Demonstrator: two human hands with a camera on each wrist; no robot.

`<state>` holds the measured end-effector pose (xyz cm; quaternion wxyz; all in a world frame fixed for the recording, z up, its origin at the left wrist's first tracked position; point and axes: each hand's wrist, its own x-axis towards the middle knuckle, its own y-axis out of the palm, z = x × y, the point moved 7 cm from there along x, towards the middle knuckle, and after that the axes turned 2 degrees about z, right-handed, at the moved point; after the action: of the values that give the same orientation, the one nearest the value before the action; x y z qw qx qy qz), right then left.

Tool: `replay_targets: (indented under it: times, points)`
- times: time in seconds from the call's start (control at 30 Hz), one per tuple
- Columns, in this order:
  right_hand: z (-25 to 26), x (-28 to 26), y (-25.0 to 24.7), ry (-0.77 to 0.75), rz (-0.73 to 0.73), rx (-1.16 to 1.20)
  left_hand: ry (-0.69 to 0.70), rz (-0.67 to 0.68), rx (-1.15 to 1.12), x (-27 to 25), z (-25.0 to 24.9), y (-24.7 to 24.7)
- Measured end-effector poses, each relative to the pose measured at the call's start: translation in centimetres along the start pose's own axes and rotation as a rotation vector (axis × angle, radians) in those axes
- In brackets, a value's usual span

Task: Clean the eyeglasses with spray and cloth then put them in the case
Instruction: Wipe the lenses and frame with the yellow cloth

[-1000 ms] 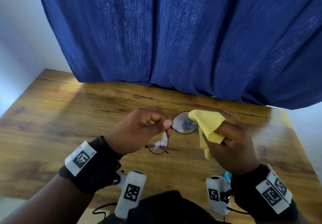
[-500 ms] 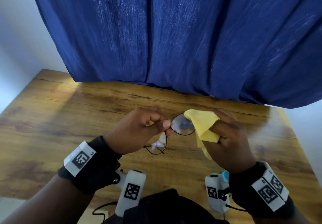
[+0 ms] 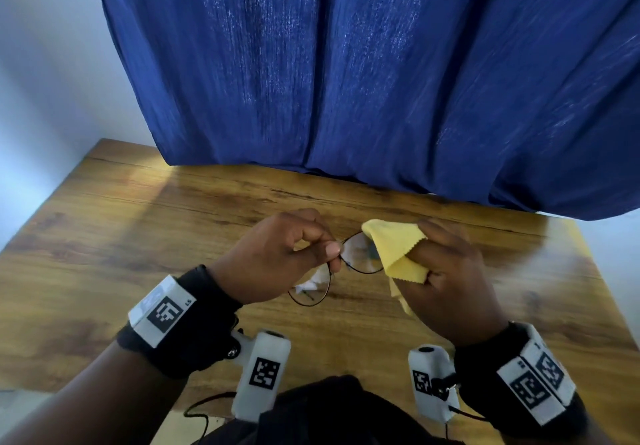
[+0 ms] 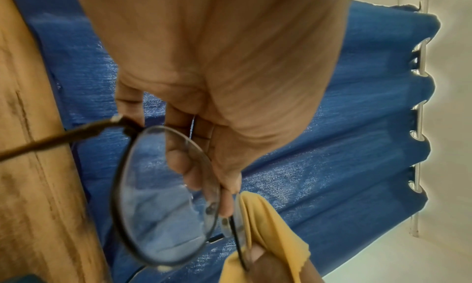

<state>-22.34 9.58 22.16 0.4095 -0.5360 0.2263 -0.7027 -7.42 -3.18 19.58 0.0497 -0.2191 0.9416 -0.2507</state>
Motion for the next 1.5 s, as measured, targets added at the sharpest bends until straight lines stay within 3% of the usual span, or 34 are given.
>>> replay_targets:
  times: [0.4,0.57,0.77,0.9,1.07,1.2,1.37,1.5]
  points:
    - [2.0,0.4,0.7,0.009,0.000,-0.222,0.021,-0.011,-0.038,0.3,1.3,-2.9]
    - [2.5,0.0,1.5,0.103,0.040,-0.278,0.050,0.027,-0.010,0.6,1.2,-2.6]
    - [1.6,-0.7,2.0,0.155,0.101,-0.241,0.022,-0.088,-0.063,1.1,1.2,-3.1]
    - [0.2,-0.1,1.2,0.198,0.088,-0.179,0.039,-0.081,0.012,2.0,-0.7,-1.0]
    - [-1.5,-0.8,-0.3,0.144,0.096,-0.127,0.013,-0.230,0.013,2.7,-1.9,-1.0]
    - [-3.3,-1.0,-1.1,0.153,0.134,-0.054,0.015,-0.173,0.069,3.3,-3.3,1.5]
    - [-4.4,-1.8,-2.3,0.123,0.122,-0.053,0.028,-0.269,0.109,3.8,-4.4,1.9]
    - [-5.4,-2.4,-2.3,0.148,0.167,-0.008,0.016,-0.225,0.127,4.1,-4.8,3.5]
